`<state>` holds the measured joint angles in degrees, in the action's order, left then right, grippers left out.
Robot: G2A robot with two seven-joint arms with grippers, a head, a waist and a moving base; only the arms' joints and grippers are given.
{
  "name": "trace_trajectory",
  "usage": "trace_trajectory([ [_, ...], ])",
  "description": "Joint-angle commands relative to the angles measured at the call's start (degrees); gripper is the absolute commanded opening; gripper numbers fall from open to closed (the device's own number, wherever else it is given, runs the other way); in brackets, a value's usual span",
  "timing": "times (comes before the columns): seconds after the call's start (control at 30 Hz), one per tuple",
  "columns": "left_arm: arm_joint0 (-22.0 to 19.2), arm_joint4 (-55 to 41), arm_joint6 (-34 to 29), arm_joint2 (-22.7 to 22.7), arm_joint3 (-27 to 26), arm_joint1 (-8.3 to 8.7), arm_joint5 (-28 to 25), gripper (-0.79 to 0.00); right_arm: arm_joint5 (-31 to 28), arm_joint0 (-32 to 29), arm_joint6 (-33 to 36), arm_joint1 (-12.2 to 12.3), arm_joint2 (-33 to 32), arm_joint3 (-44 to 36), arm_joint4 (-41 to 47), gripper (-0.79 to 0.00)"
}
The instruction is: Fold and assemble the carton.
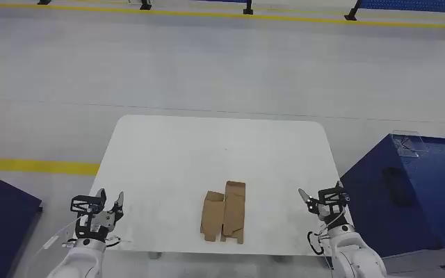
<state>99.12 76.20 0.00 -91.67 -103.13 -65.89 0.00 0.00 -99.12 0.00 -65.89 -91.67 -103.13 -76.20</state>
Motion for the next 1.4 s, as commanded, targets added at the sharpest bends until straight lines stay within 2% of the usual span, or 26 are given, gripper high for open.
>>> trace_trajectory([
  [0.0,0.0,0.0,0.0,0.0,0.0,0.0,0.0,-0.466,0.0,0.0,0.0,0.0,0.0,0.0,0.0,0.0],
  [0.5,0.0,0.0,0.0,0.0,0.0,0.0,0.0,-0.462,0.0,0.0,0.0,0.0,0.0,0.0,0.0,0.0],
  [0.53,0.0,-3.4,-0.8,1.3,-1.2,-0.19,-1.9,0.0,0.1,0.1,0.7,-0.1,0.0,0.1,1.6,0.0],
  [0.57,-0.5,-7.7,-3.1,2.2,-2.5,-0.38,-3.6,0.0,0.5,0.8,2.4,-0.3,-0.3,-0.2,6.3,0.0],
  [0.7,-3.7,-29.6,-14.0,6.5,-7.3,-1.25,-8.3,0.0,-5.9,2.9,12.5,-0.6,-1.7,-0.1,24.7,0.0],
  [0.8,-8.0,-43.3,-22.7,9.6,-7.8,-1.74,-7.6,0.0,-9.3,4.3,19.9,-0.5,-2.9,0.7,34.6,0.0],
  [0.9,-13.6,-50.0,-28.1,13.9,-4.9,-2.36,-4.7,0.0,-11.1,5.5,26.7,-0.3,-3.4,1.3,42.1,0.0],
  [1.0,-19.5,-56.0,-33.2,18.7,1.0,-3.17,-1.8,0.0,-12.2,6.7,32.9,0.0,-4.1,2.1,47.5,0.0],
  [1.13,-26.2,-62.3,-41.3,23.4,9.3,-3.95,-2.2,0.0,-11.8,8.7,41.4,0.3,-4.2,3.5,54.3,0.0],
  [1.27,-30.7,-60.7,-44.5,27.5,15.7,-4.48,-3.8,0.0,-11.7,9.1,42.3,0.4,-4.4,3.7,54.9,0.0],
  [1.37,-32.7,-60.9,-46.0,28.9,19.1,-4.71,-4.8,0.0,-11.7,9.1,42.3,0.4,-4.4,3.7,54.9,0.0],
])
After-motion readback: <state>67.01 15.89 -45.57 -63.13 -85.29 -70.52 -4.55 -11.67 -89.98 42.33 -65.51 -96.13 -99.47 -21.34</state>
